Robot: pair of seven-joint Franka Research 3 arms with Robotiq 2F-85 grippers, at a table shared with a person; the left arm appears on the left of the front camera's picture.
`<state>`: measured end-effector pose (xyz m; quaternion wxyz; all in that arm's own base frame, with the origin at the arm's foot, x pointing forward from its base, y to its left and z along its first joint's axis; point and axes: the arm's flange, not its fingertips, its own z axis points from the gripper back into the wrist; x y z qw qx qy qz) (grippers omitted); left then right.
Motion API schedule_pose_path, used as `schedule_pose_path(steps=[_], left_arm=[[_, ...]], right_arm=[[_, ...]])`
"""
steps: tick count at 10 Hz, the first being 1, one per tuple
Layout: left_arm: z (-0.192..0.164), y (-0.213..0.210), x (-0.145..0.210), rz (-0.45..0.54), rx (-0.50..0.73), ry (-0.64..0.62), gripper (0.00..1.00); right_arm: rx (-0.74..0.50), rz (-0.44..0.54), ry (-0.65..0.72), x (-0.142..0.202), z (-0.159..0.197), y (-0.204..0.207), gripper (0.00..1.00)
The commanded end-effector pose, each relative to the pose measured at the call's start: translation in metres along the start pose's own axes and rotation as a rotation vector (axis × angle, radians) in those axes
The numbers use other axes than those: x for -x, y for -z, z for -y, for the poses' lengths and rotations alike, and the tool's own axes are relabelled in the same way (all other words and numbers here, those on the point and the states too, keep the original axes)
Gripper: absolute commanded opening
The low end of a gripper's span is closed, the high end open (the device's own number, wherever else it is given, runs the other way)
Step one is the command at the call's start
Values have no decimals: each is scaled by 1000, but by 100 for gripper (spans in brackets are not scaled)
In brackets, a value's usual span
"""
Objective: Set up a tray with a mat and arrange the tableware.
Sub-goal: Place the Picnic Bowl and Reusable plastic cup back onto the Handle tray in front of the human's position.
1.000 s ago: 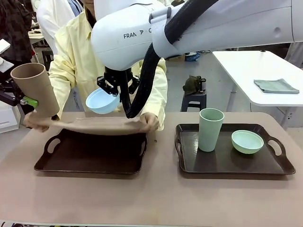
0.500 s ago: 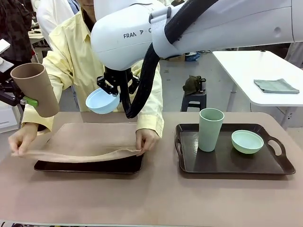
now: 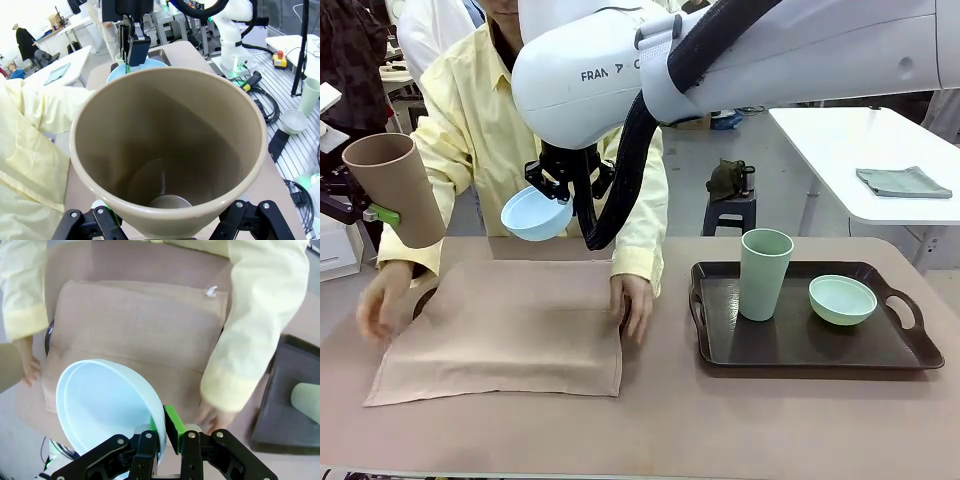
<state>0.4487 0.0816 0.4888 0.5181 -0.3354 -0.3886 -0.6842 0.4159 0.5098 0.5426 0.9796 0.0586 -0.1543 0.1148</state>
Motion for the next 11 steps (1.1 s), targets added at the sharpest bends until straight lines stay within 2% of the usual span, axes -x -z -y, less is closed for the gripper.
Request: schedule_pose_path(steps=[1, 11], left_arm=[[-1, 0, -1, -4, 0, 6, 68], [-1, 0, -1, -4, 0, 6, 68]], right_arm=[[10, 10, -1, 0, -2, 1, 0], [10, 10, -1, 0, -2, 1, 0]])
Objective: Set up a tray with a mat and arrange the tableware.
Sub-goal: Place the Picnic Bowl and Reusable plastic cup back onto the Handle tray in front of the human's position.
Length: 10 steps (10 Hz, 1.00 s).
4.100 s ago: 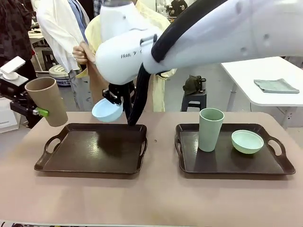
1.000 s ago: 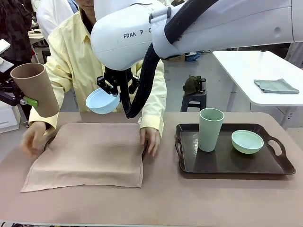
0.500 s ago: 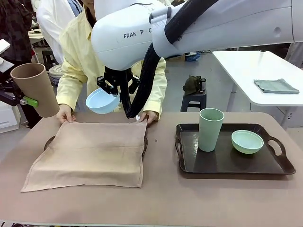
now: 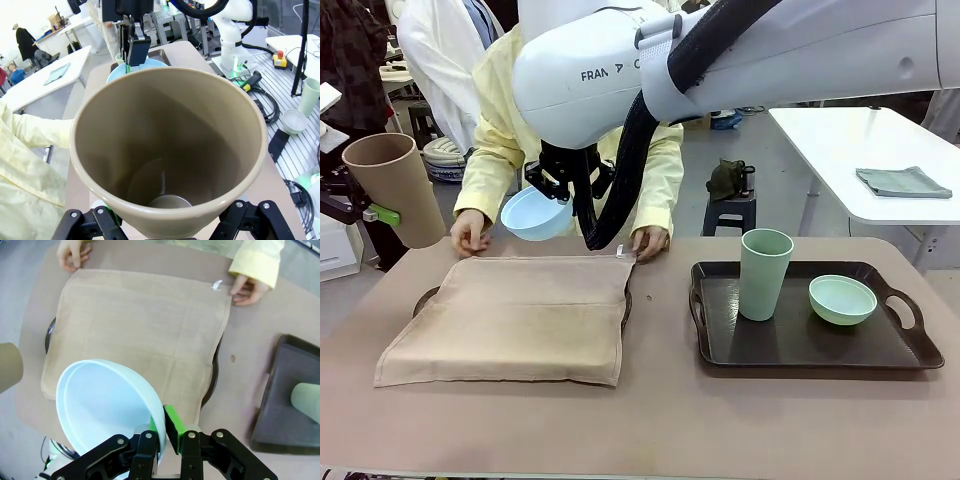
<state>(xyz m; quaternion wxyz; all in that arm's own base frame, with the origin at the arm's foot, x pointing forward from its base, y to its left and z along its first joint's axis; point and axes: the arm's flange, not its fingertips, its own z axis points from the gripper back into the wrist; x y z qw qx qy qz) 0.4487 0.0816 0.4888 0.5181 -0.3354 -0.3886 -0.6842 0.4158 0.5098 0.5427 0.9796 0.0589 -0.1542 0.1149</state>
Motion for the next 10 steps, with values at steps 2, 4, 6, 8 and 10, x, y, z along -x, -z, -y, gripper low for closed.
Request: schedule_pose_path(steps=[2, 4, 6, 8, 10], left_arm=[[-1, 0, -1, -4, 0, 6, 68], [-1, 0, -1, -4, 0, 6, 68], [-1, 0, -1, -4, 0, 6, 68], [-1, 0, -1, -4, 0, 6, 68], [-1, 0, -1, -4, 0, 6, 68]], right_arm=[[11, 11, -1, -1, -2, 1, 0], [11, 11, -1, -1, -2, 1, 0], [11, 11, -1, -1, -2, 1, 0], [11, 11, -1, -1, -2, 1, 0], [11, 11, -1, -1, -2, 1, 0]])
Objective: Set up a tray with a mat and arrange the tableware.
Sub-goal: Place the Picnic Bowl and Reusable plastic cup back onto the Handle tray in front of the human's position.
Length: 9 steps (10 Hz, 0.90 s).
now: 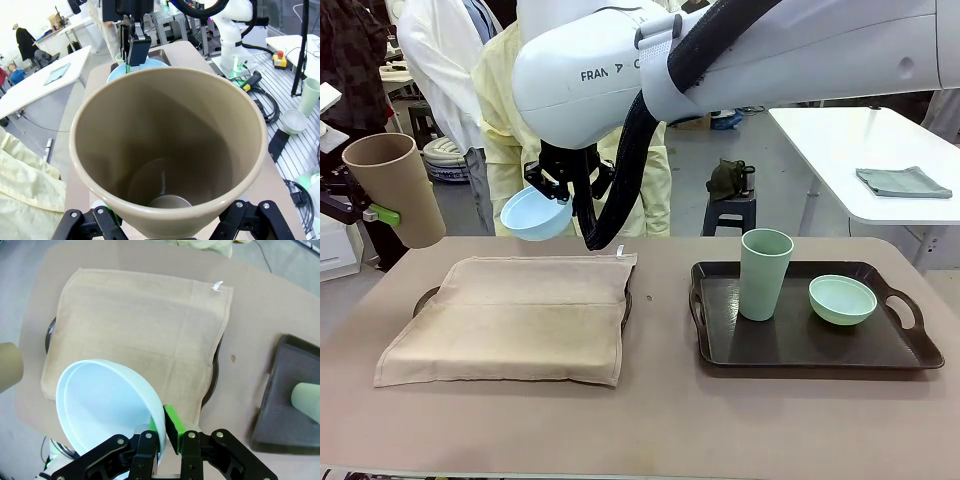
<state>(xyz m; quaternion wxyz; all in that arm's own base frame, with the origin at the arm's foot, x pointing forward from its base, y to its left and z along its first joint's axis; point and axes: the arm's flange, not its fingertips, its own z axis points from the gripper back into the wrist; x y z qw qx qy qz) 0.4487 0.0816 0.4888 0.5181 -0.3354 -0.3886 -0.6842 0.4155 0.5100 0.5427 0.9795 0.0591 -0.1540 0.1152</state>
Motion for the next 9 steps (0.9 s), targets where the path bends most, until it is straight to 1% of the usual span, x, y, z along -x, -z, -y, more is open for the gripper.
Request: schedule_pose_path(steps=[1, 2, 3, 4, 5, 6, 7, 9], left_arm=[[-1, 0, -1, -4, 0, 6, 68], [-1, 0, -1, -4, 0, 6, 68], [0, 0, 0, 0, 0, 0, 85], [-8, 6, 18, 24, 11, -9, 85], [-13, 11, 28, 39, 12, 1, 85], [-14, 20, 39, 41, 10, 8, 85], [-20, 28, 57, 52, 27, 1, 85], [-25, 40, 89, 113, 37, -38, 85]], right_arm=[[11, 11, -1, -1, -1, 1, 0], [0, 0, 0, 0, 0, 0, 7], [-21, -62, 27, -7, 7, 18, 7], [-57, -131, 55, -15, 16, 41, 7], [-114, -161, 63, -20, 19, 58, 7], [-138, -188, 82, -20, 24, 73, 7], [-171, -211, 95, -24, 26, 94, 7], [-205, -230, 111, -23, 27, 125, 7]])
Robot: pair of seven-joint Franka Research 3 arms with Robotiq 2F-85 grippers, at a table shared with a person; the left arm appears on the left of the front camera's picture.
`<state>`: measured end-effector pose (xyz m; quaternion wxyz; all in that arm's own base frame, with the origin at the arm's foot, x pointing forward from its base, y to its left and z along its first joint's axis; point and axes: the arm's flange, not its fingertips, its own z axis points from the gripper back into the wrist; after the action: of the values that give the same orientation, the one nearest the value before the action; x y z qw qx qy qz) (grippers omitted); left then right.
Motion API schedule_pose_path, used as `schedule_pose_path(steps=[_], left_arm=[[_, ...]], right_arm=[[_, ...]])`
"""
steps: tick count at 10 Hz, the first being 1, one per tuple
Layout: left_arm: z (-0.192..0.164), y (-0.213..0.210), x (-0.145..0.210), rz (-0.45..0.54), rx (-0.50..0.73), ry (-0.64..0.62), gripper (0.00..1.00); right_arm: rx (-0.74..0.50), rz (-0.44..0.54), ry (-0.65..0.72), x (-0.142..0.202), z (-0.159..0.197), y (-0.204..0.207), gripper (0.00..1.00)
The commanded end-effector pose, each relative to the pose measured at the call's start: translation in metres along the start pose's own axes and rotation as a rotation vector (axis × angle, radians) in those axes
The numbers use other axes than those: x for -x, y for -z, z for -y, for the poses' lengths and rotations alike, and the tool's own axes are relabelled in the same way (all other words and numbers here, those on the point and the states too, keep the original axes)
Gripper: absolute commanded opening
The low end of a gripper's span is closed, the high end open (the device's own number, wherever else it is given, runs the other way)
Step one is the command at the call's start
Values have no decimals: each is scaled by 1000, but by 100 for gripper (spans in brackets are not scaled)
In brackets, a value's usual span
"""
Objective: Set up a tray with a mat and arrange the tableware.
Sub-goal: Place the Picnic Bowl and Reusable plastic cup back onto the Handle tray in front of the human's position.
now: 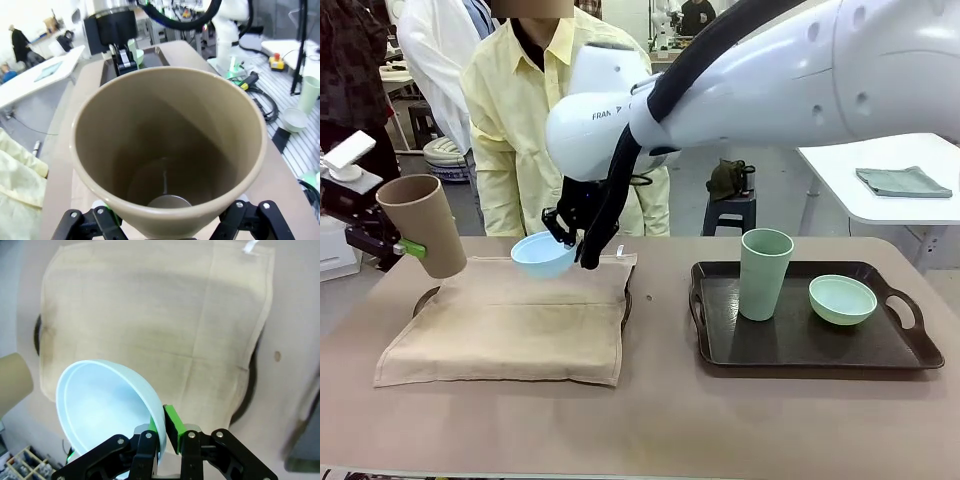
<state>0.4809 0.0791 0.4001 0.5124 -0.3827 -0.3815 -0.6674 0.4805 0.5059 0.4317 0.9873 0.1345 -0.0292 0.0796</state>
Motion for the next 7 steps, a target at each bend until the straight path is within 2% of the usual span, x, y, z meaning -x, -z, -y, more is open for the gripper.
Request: schedule_pose_path(steps=[1, 3, 7], left_arm=[[-18, 1, 21, 59, -9, -4, 85], [-20, 6, 41, 67, -12, -20, 85], [-27, 23, 67, 25, 44, -22, 85]], right_arm=[[-45, -3, 5, -5, 3, 14, 7], [-8, 1, 17, -9, 5, 39, 7], [-23, 15, 4, -15, 15, 76, 7]])
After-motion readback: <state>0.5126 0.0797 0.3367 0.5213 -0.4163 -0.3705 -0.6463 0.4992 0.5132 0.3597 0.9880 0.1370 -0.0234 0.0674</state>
